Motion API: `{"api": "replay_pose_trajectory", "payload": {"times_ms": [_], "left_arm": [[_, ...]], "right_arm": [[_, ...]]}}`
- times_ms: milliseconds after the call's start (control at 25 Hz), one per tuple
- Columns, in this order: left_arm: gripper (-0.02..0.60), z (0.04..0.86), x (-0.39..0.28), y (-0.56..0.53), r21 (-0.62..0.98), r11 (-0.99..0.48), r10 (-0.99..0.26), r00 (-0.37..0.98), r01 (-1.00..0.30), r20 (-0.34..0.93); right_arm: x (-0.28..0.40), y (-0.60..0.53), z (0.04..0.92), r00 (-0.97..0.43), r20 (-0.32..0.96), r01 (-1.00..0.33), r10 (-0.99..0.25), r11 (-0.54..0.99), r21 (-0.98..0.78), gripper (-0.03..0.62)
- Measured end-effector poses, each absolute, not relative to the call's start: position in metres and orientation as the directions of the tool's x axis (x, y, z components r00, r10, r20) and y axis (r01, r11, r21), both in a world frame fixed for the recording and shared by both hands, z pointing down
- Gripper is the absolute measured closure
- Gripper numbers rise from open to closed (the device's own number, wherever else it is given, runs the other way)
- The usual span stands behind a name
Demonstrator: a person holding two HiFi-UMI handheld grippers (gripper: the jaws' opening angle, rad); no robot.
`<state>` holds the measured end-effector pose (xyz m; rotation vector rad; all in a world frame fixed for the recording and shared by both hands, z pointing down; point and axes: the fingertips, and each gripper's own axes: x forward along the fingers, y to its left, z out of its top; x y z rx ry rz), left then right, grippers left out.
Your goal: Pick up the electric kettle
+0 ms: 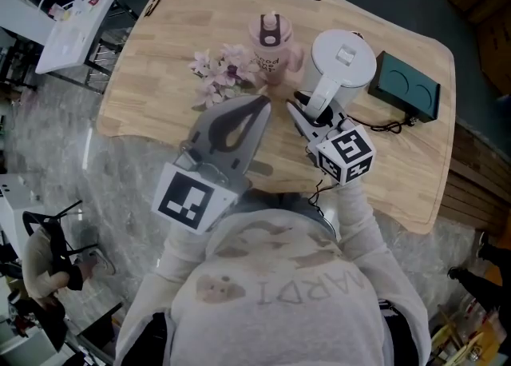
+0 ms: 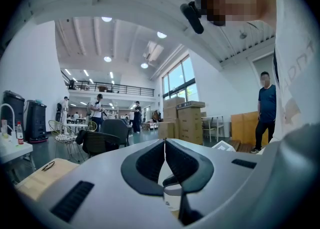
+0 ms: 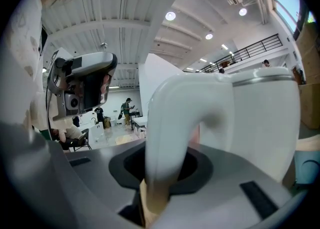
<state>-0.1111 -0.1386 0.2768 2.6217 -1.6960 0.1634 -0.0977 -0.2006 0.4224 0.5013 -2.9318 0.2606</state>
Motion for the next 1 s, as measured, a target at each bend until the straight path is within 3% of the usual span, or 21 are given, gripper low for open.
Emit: {"api": "replay_pose_trajectory", "payload": {"times_ms": [1000], "left_arm": [[0.566,0.264,-0.063,-0.13,-0.061,-0.538,-0.842,0.539,-0.841,0.001]], "right_arm": [[-0.04,-0.122,0.308,-0.943,0.085,-0.322,-0.321,0.947,-0.003,0.505]]}}
